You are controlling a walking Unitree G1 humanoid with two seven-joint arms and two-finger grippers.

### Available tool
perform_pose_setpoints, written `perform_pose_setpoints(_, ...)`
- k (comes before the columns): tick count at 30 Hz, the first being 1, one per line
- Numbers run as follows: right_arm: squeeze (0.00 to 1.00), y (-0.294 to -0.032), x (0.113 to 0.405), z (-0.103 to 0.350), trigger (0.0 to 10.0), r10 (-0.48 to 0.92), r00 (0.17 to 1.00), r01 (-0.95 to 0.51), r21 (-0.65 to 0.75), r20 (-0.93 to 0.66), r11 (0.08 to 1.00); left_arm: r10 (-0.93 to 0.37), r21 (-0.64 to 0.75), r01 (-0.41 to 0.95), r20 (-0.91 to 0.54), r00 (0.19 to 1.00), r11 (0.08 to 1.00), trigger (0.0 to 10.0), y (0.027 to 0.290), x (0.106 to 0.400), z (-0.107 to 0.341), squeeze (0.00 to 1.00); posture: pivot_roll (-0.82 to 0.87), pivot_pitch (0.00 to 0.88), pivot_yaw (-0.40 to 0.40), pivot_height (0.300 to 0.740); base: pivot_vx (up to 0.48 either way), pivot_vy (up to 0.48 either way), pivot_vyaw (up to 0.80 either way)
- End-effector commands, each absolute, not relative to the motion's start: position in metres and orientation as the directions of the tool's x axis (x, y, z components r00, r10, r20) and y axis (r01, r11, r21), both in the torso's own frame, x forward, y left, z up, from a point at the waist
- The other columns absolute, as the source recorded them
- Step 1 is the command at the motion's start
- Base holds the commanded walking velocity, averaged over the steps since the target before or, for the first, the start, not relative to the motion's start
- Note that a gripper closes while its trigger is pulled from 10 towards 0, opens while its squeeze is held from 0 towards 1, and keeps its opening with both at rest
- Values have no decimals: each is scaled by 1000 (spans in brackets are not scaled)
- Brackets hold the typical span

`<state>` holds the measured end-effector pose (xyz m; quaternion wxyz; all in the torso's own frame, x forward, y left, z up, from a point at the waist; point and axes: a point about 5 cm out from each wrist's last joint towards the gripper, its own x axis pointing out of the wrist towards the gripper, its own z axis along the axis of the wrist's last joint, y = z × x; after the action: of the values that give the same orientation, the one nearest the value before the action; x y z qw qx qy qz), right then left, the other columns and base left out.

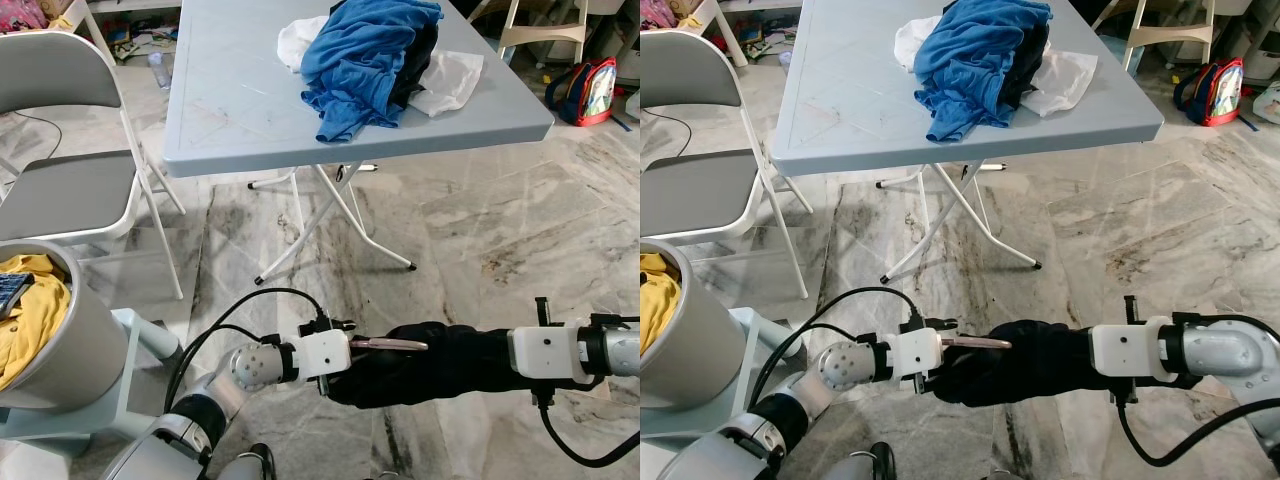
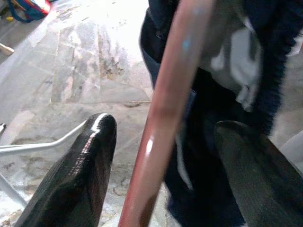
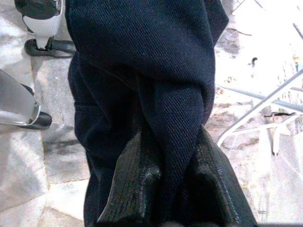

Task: Hang hanger

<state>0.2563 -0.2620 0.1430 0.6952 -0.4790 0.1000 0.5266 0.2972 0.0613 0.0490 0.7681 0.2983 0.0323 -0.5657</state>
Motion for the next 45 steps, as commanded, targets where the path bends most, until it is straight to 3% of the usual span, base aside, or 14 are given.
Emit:
perform_pose_setpoints(1,0,-258,255,148,10000,657,415,-822,-570,-630,-27,-847,398,902,-410,338,167,0,64,299,50,0,-100,200,-14,740,0,0,0)
perform_pose_setpoints(16,0,-237,271,147,10000,690,448,-788,-616,-568,5,-847,429,898,-437,301,98,0,73,309,62,0,-91,205,-19,740,0,0,0)
perform_pose_setpoints(26,0,-229,289,150,10000,662,545,-700,-714,-514,21,-832,497,866,-453,321,63,0,74,318,74,0,-92,207,-17,740,0,0,0)
perform_pose_setpoints(27,0,-229,290,149,10000,658,552,-694,-719,-512,23,-824,523,849,-448,346,72,6353,74,320,76,0,-92,207,-16,740,0,0,0)
perform_pose_setpoints(28,0,-229,290,149,10000,658,552,-694,-719,-512,23,-824,523,849,-448,346,72,6353,74,320,76,0,-92,207,-16,740,0,0,0)
perform_pose_setpoints(29,0,-229,291,149,10000,655,558,-690,-724,-509,25,-818,531,843,-444,366,88,9255,74,322,77,0,-92,207,-16,740,0,0,0)
perform_pose_setpoints(30,0,-228,292,149,10000,656,566,-684,-728,-499,37,-814,543,831,-427,394,118,10000,74,325,79,973,-91,207,-16,740,0,0,0)
perform_pose_setpoints(40,0,-226,296,149,10000,654,603,-651,-755,-456,74,-766,636,742,-364,530,211,10000,78,336,87,1000,-93,206,-15,740,0,0,0)
perform_pose_setpoints(45,0,-228,299,151,10000,639,628,-633,-769,-446,85,-753,646,735,-374,541,206,10000,81,336,85,1000,-93,208,-20,740,0,0,0)
